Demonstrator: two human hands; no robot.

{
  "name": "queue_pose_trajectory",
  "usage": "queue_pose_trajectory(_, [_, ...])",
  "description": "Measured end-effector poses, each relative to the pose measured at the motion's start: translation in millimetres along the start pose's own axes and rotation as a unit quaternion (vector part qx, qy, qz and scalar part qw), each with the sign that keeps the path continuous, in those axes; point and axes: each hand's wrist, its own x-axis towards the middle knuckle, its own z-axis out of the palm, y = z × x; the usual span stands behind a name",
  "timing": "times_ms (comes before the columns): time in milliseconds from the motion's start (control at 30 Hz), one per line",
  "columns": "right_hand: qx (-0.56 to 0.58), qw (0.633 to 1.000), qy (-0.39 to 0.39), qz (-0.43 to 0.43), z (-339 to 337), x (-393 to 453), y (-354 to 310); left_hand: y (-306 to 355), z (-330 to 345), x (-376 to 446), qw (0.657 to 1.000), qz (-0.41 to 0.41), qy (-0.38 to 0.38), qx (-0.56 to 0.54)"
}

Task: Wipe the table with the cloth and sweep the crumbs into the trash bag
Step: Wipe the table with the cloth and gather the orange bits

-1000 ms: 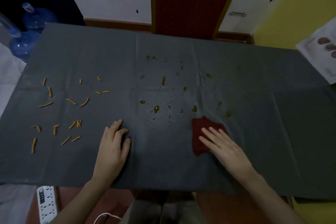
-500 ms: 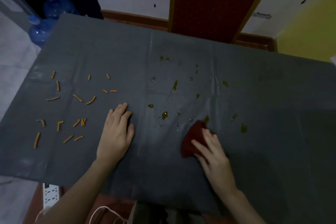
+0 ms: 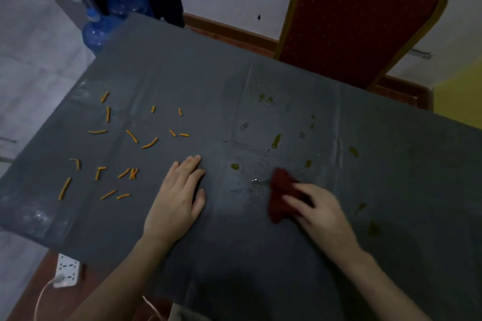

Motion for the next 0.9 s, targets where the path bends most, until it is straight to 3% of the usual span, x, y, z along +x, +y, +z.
queue_pose_trajectory(100, [-0.021, 0.992, -0.028, 0.123, -29, -17, 26, 1, -1, 0, 1.000, 0.001, 0.004, 0.000])
queue_pose_trajectory(167, [-0.027, 0.990, -0.022, 0.139, -23, -15, 17, -1, 0, 0, 1.000, 0.004, 0.010, 0.000])
queue_pose_trajectory(267, [0.009, 0.995, -0.013, 0.095, 6, 20, -29, -2, 3, -1, 1.000, 0.006, 0.021, 0.006])
queue_pose_trajectory(400, [0.045, 0.998, -0.004, -0.049, 47, 89, -92, -4, 6, 0, 1.000, 0.015, 0.016, 0.017])
queue_pose_trajectory(567, [0.021, 0.992, -0.039, -0.121, 30, 92, -42, -4, 4, 0, 1.000, 0.009, 0.010, 0.015])
queue_pose_trajectory(733, [-0.046, 0.998, -0.043, 0.026, -27, 30, 62, -5, 6, 0, 1.000, 0.005, 0.018, 0.011])
queue_pose_trajectory(800, [-0.050, 0.995, -0.042, 0.075, -33, 16, 68, -5, 6, 0, 1.000, -0.005, 0.018, 0.015])
queue_pose_trajectory(900, [-0.022, 0.997, -0.041, 0.062, -12, 32, 32, -4, 4, 1, 0.999, -0.041, 0.011, 0.018])
